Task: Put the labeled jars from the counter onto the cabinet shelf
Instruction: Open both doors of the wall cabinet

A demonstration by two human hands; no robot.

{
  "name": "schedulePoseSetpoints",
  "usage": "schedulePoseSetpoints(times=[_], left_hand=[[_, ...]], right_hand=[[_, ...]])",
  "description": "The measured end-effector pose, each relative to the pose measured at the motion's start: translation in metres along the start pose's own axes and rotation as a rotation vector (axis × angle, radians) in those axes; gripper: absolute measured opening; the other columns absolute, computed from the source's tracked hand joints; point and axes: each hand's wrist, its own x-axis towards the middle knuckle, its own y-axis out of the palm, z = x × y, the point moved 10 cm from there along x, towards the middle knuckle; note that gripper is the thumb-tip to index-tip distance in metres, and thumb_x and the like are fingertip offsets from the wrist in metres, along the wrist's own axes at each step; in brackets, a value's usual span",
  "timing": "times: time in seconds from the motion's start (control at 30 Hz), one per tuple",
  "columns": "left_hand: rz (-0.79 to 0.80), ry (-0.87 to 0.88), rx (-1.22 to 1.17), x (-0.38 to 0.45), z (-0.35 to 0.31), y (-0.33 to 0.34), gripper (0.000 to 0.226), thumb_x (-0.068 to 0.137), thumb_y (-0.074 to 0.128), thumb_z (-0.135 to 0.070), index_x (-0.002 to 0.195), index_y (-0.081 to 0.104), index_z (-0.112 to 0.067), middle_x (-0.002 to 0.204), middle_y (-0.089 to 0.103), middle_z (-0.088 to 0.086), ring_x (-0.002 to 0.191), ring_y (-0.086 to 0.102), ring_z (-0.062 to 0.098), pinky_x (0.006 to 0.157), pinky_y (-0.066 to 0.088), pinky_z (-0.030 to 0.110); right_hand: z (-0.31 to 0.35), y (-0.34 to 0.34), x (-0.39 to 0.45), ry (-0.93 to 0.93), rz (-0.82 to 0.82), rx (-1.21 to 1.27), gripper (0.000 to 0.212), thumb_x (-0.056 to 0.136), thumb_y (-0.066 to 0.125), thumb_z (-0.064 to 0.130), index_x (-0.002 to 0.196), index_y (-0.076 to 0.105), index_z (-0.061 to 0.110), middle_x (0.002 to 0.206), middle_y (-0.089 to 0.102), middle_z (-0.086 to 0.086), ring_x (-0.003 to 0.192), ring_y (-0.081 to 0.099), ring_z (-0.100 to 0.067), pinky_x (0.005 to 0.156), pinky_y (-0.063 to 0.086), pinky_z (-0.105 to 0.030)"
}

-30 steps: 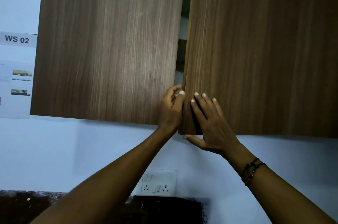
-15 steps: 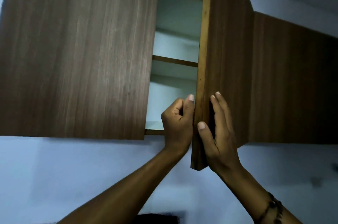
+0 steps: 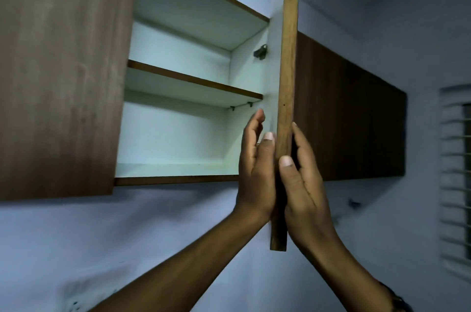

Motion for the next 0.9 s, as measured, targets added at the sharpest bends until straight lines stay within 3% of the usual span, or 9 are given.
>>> schedulePoseSetpoints(times=[0.1, 0.2, 0.43, 0.6, 0.73, 0.9], left_hand=[[0.074, 0.005, 0.034, -0.004, 0.006, 0.040, 0.056, 0.097, 0.033, -0.038, 0.152, 0.029, -0.036, 0.160, 0.031, -0.020, 0.145, 0.027, -0.008, 0.124, 0.026, 0.037], [0.119, 0.048, 0.103, -0.006, 0.013, 0.079, 0.055, 0.098, 0.026, -0.035, 0.153, 0.017, -0.037, 0.166, 0.014, -0.017, 0.150, 0.010, -0.007, 0.128, 0.013, 0.036], [0.187, 0.232, 0.323, -0.012, 0.034, 0.161, 0.054, 0.101, 0.022, -0.032, 0.153, 0.006, -0.034, 0.168, 0.000, -0.009, 0.154, -0.006, 0.001, 0.127, -0.004, 0.040], [0.224, 0.331, 0.481, -0.017, 0.063, 0.208, 0.059, 0.101, 0.019, -0.040, 0.156, 0.006, -0.025, 0.168, -0.001, 0.000, 0.156, -0.005, 0.014, 0.127, -0.001, 0.048], [0.283, 0.398, 0.600, -0.026, 0.093, 0.243, 0.059, 0.103, 0.020, -0.039, 0.156, 0.003, -0.022, 0.167, -0.003, 0.003, 0.156, -0.004, 0.021, 0.126, 0.005, 0.052], [0.333, 0.441, 0.764, -0.035, 0.128, 0.272, 0.060, 0.104, 0.015, -0.046, 0.157, -0.001, -0.022, 0.166, -0.010, 0.004, 0.156, -0.005, 0.026, 0.125, 0.007, 0.053]], right_hand=[[-0.001, -0.031, 0.001, 0.013, -0.047, 0.010, 0.054, 0.097, 0.037, 0.030, 0.151, 0.030, 0.028, 0.148, 0.044, 0.017, 0.133, 0.043, 0.004, 0.108, 0.041, -0.022], [-0.002, -0.067, 0.003, 0.001, -0.099, -0.017, 0.051, 0.098, 0.036, 0.026, 0.148, 0.035, 0.024, 0.144, 0.050, 0.014, 0.130, 0.048, 0.003, 0.100, 0.042, -0.013], [-0.024, -0.150, 0.007, 0.039, -0.200, -0.160, 0.043, 0.098, 0.034, 0.030, 0.138, 0.048, 0.022, 0.125, 0.064, 0.008, 0.115, 0.061, -0.005, 0.092, 0.051, -0.020], [-0.057, -0.210, 0.003, 0.100, -0.333, -0.318, 0.038, 0.099, 0.033, 0.037, 0.118, 0.059, 0.017, 0.099, 0.069, 0.008, 0.093, 0.066, -0.008, 0.077, 0.054, -0.025], [-0.081, -0.248, -0.002, 0.129, -0.426, -0.393, 0.047, 0.098, 0.031, 0.040, 0.115, 0.059, 0.006, 0.092, 0.065, 0.004, 0.081, 0.062, 0.000, 0.070, 0.051, -0.016], [-0.113, -0.280, -0.014, 0.209, -0.521, -0.436, 0.036, 0.105, 0.031, 0.030, 0.106, 0.059, 0.006, 0.079, 0.058, 0.013, 0.070, 0.057, 0.007, 0.063, 0.046, -0.009]])
